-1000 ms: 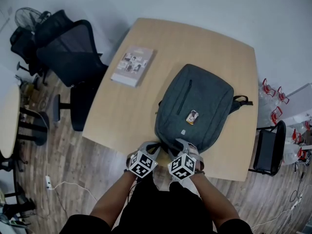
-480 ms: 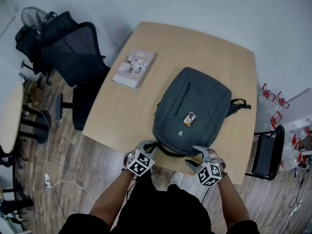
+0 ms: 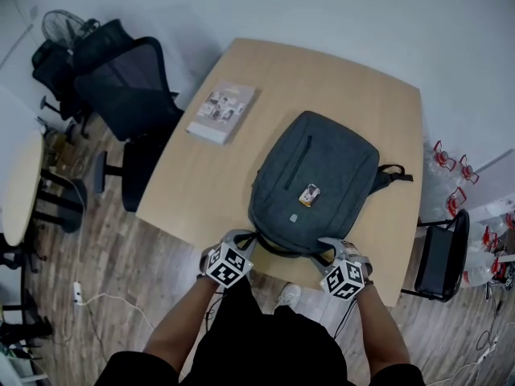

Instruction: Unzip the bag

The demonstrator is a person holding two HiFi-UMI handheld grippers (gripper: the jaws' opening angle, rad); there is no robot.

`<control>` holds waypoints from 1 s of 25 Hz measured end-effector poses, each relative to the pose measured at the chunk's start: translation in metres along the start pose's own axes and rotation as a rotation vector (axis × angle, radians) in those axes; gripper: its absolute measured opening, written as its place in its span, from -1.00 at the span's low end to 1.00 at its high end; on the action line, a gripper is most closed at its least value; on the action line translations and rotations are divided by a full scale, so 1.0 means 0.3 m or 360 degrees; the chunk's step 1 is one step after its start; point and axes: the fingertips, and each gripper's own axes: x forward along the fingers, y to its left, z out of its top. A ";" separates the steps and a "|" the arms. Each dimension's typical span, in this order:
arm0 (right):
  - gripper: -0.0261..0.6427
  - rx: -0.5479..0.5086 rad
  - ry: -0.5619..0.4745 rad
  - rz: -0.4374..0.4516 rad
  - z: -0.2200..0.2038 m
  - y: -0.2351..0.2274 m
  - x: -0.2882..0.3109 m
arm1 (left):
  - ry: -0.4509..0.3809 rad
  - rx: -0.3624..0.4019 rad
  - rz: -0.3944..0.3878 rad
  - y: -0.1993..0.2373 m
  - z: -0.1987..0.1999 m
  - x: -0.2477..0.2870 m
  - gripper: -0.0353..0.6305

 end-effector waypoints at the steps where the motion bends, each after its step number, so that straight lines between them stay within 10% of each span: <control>1: -0.39 0.0045 0.0000 -0.0012 0.002 -0.003 0.004 | 0.0007 0.0005 0.0004 -0.009 0.002 -0.001 -0.82; 25: -0.41 0.0471 -0.0024 -0.0317 0.145 0.011 0.116 | 0.0058 -0.0137 0.0019 -0.106 0.022 -0.022 -0.79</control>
